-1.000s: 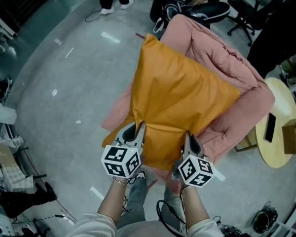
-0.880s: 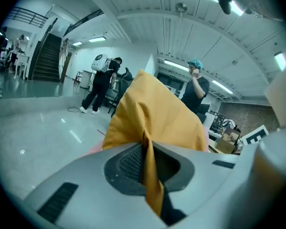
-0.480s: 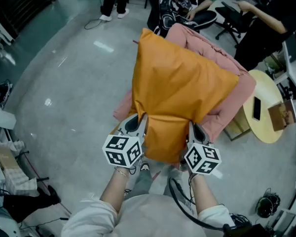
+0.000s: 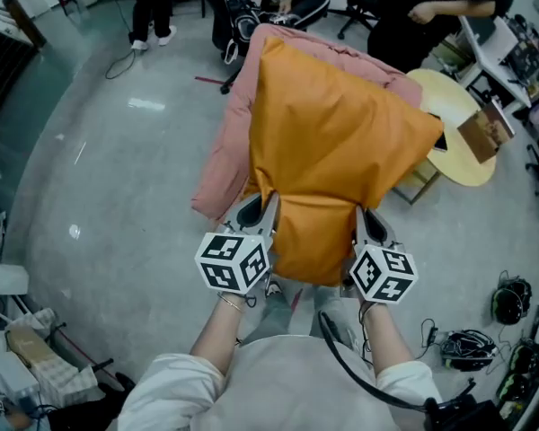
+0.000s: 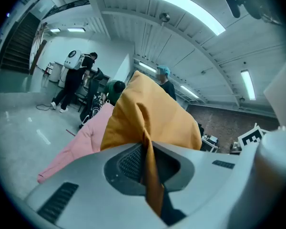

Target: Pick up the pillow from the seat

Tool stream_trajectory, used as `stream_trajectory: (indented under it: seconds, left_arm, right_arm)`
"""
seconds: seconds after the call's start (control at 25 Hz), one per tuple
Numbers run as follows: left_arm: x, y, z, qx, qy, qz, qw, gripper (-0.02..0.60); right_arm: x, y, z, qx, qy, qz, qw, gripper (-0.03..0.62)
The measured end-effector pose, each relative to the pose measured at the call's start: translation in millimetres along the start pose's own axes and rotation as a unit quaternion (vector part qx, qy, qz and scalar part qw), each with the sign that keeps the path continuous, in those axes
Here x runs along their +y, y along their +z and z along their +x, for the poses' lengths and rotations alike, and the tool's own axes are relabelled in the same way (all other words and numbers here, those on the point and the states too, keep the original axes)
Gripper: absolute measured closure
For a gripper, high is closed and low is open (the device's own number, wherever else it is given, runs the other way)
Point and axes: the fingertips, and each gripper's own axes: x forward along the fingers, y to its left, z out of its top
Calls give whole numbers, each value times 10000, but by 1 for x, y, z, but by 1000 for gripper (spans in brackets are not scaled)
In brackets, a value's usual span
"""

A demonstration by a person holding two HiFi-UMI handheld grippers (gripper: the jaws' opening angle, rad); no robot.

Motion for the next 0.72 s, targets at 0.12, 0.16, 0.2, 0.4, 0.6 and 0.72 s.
stream_trajectory:
  seconds: [0.12,0.16,0.2,0.4,0.6,0.72]
  left_arm:
    - [-26,-11,10,188,-376,-29,9991,554]
    - [-36,-14,15,250,-492,-37,9985,554]
    - [-46,-18,20,310,-600,-47,9977,554]
    - [-100,-37,33,600,-1075,88,9924,554]
    - [-165,-73,37,1007,-1521,381,9825,554]
    - [-211,-104,34,1252,-1762,473,9752,554]
  right_arm:
    - [-23,-2,-25,-54,-374,106,9992,556]
    - [-32,-1,-33,-76,-498,144,9986,556]
    - [-41,-1,-40,-98,-612,181,9979,556]
    - [-84,-8,-86,-209,-1027,432,9936,556]
    - [-130,-32,-148,-254,-1356,818,9871,556]
    - [-162,-52,-194,-274,-1602,1011,9815,556]
